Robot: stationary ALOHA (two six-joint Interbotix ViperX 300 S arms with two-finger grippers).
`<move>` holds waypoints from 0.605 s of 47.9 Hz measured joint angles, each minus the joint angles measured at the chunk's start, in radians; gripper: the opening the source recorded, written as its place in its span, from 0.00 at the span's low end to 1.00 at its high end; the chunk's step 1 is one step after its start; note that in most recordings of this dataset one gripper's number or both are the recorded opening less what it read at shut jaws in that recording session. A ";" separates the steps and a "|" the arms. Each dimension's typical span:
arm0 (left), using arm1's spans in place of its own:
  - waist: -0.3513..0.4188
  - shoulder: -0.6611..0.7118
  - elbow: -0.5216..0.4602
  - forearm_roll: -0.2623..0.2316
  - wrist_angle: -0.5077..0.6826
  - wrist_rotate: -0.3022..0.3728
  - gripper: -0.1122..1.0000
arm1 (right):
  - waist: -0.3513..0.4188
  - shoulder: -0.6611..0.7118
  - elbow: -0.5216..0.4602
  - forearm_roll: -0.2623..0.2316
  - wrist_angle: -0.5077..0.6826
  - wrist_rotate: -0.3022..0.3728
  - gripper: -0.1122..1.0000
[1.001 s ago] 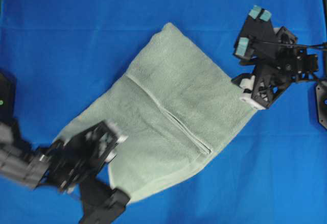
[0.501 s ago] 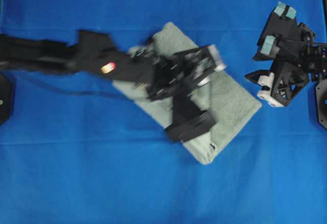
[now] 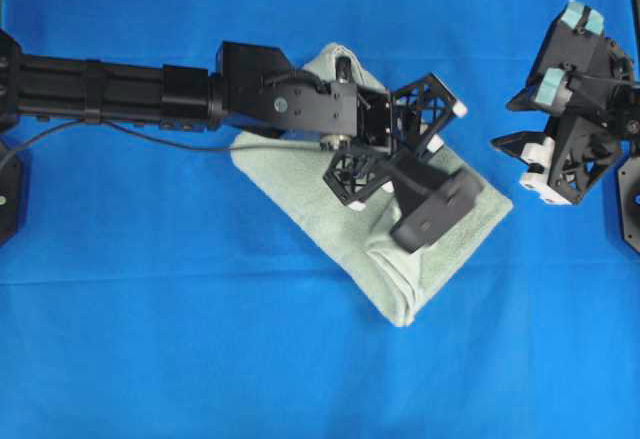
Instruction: Fold a bath towel.
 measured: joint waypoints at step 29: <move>0.046 -0.118 0.106 -0.048 -0.127 -0.321 0.87 | 0.000 -0.049 0.003 -0.009 -0.018 -0.009 0.65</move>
